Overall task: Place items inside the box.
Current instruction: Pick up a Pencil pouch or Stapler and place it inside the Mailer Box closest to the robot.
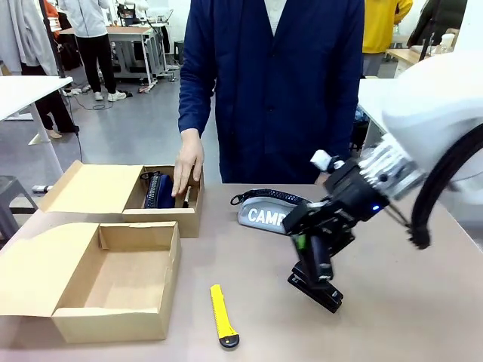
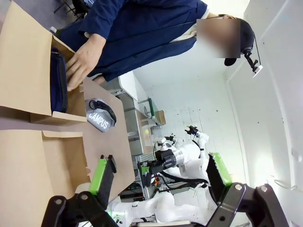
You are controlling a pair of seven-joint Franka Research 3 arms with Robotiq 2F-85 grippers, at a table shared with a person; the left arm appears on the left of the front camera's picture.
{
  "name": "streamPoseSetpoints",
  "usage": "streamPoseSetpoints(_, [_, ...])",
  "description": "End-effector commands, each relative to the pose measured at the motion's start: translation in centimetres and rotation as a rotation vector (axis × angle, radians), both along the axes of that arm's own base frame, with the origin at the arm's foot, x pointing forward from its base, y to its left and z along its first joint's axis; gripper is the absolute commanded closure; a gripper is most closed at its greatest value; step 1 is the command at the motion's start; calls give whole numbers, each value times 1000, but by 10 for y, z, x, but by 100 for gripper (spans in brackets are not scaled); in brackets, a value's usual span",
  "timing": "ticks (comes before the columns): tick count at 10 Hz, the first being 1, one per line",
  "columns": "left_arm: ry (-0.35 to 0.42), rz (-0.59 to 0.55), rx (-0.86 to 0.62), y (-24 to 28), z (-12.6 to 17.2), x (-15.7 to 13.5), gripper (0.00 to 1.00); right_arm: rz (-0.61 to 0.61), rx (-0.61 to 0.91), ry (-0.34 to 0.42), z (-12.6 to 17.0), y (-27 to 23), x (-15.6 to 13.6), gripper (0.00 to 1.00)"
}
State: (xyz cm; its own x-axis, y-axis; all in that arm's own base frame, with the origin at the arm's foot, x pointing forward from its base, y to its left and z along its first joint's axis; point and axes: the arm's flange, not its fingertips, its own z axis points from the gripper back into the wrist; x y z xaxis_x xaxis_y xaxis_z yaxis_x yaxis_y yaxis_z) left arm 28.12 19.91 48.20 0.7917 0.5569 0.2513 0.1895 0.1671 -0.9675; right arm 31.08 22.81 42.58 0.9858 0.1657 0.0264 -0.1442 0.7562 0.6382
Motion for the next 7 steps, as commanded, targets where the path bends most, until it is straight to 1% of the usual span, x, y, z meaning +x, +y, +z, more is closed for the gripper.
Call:
streamPoseSetpoints(1, [-15, -4, -1, -1, 2, -1, 0, -34, 79, 56, 5, 39, -9, 100])
streamPoseSetpoints(2, [-15, -4, -1, -1, 2, -1, 0, -152, 146, 84, 16, 80, -13, 100])
streamPoseSetpoints(3, [-15, -4, -1, -1, 2, -1, 0, -235, 165, 78, 21, 121, -17, 100])
streamPoseSetpoints(4, [-15, -4, -1, -1, 2, -1, 0, -253, 180, 86, 28, 163, -20, 100])
streamPoseSetpoints(5, [-15, -4, -1, -1, 2, -1, 0, -193, 163, 95, 32, 201, -22, 100])
streamPoseSetpoints(6, [-15, -4, -1, -1, 2, -1, 0, -189, 136, 66, 33, 242, -19, 100])
streamPoseSetpoints(7, [-15, -4, -1, -1, 2, -1, 0, -172, 126, 91, 28, 270, -15, 100])
